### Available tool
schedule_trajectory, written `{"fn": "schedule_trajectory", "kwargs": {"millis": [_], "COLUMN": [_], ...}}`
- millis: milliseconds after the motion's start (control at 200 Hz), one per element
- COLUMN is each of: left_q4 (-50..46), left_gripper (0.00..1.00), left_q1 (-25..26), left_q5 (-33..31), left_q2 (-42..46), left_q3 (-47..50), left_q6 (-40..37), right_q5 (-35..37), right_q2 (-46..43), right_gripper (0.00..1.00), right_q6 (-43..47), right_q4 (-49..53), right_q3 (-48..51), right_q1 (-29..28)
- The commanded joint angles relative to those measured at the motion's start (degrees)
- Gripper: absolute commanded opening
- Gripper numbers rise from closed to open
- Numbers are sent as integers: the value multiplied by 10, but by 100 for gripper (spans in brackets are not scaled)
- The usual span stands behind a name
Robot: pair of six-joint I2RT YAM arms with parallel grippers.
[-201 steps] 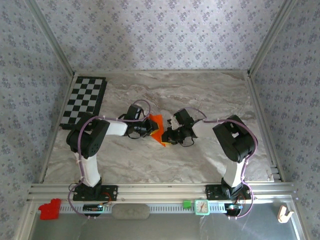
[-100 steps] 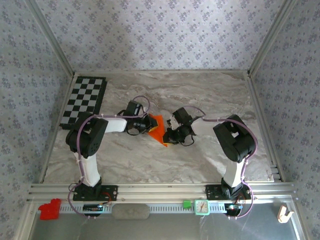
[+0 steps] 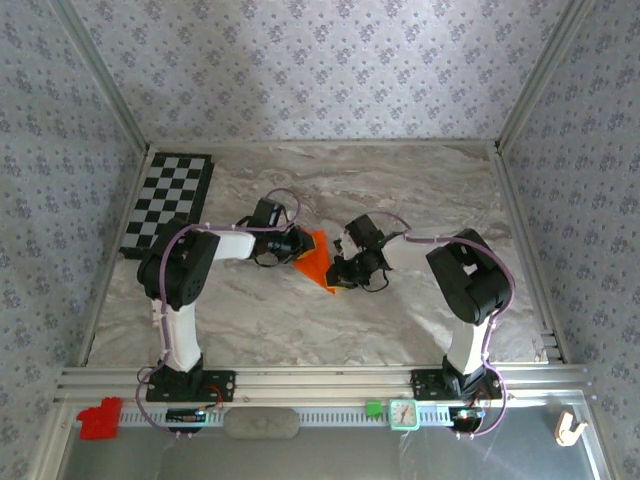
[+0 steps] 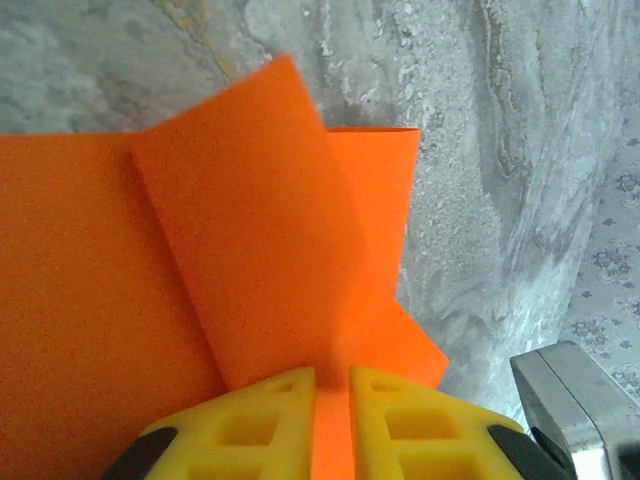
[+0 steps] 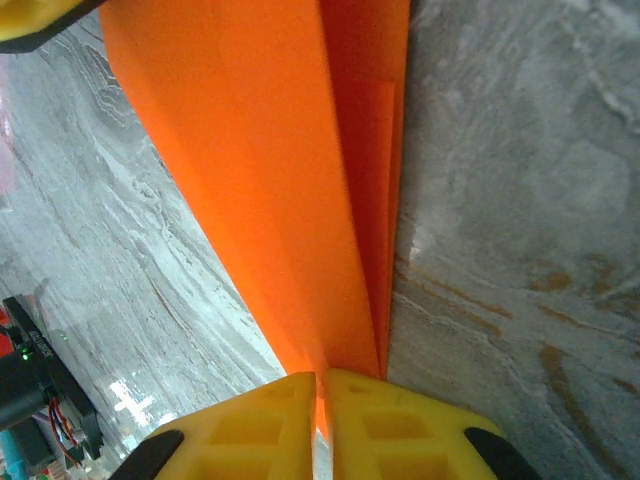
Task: Fold a paper plane with a square sheet of paper (pick it up from the middle)
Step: Fourth fold the wing at the center of the table.
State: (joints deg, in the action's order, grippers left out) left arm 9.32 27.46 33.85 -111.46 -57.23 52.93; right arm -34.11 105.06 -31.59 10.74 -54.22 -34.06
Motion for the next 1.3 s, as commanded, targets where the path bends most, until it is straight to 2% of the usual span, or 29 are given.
{"fn": "schedule_trajectory", "kwargs": {"millis": [0,285,490,625,860,1294], "left_q4": [-27,-88,-107,-113,-118,-122], "left_gripper": [17,17,16,15,15,15], "left_q1": [-1,-1,0,0,4,8], "left_q5": [-8,-50,-55,-58,-57,-56], "left_q2": [-10,-28,-49,-55,-58,-53], "left_q3": [-18,-33,-32,-27,-24,-28], "left_q6": [-19,-34,-36,-34,-33,-30], "right_q5": [44,42,5,30,73,90], "right_q2": [25,16,-22,-36,-11,23], "right_gripper": [13,13,14,16,14,13], "right_q6": [13,13,-9,-33,-52,-49], "right_q4": [66,69,-6,-29,-32,-6], "right_q3": [8,12,-7,-48,-66,-81], "right_q1": [-3,-3,-7,-20,-25,-21]}}
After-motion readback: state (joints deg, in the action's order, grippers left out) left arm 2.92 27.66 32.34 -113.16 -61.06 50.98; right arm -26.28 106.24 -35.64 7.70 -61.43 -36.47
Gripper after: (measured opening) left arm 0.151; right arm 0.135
